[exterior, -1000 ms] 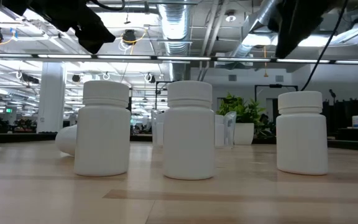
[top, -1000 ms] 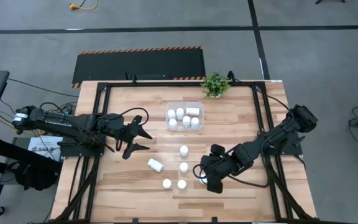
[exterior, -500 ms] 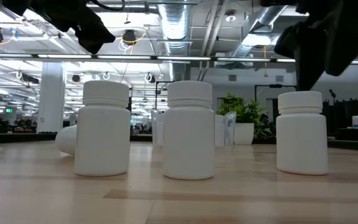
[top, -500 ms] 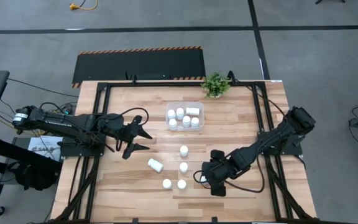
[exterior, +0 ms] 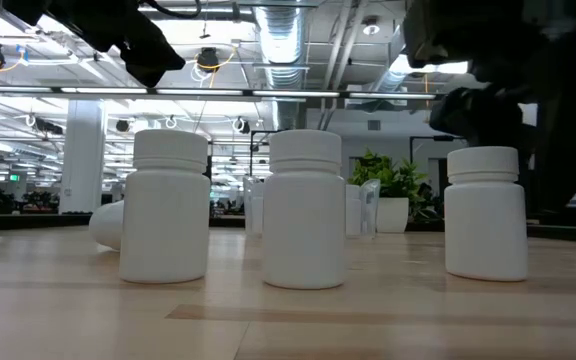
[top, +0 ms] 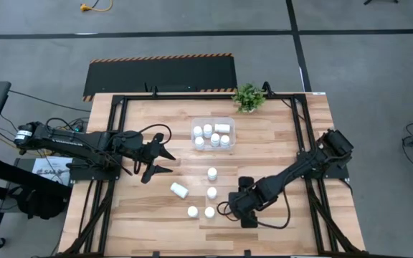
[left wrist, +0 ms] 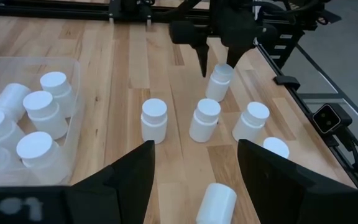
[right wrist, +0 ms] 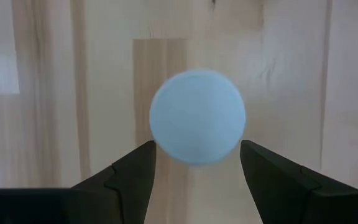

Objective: Pick and place pill bottles into a basket
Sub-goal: Put the white medicine bottle into the transparent bin

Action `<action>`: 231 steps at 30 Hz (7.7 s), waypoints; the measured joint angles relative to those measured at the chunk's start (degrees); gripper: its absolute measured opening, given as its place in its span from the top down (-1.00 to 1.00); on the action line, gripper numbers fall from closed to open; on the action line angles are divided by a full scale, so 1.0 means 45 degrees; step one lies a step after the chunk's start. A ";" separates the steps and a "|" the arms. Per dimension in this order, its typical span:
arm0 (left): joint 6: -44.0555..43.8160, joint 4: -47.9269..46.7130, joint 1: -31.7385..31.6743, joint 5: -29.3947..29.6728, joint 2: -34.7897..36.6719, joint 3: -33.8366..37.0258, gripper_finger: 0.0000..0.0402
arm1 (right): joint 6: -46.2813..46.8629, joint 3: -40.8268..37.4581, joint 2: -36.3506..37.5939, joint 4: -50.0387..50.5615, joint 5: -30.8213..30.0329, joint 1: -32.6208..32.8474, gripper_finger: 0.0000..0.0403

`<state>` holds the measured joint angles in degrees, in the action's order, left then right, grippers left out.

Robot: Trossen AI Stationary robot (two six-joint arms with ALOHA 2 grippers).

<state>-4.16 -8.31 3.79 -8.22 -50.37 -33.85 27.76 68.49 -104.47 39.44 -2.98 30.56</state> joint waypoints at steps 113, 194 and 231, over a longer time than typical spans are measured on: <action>-0.0901 0.0027 -0.0003 0.0647 -0.0005 -0.0010 -0.08 | -1.2611 0.8001 -0.2023 0.4264 0.1271 -0.9399 0.18; -0.1039 0.0066 0.0006 0.0630 0.0000 -0.0010 -0.08 | -1.3399 0.8024 -0.3725 0.4065 0.1316 -0.9406 0.11; -0.1021 0.0055 0.0009 0.0623 0.0000 -0.0010 -0.08 | -1.2121 0.8581 -0.3589 0.5233 0.0645 -0.9163 0.08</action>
<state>-8.76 -8.06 3.82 -5.42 -50.37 -33.89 -26.78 107.10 -120.62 62.99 -0.08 -10.68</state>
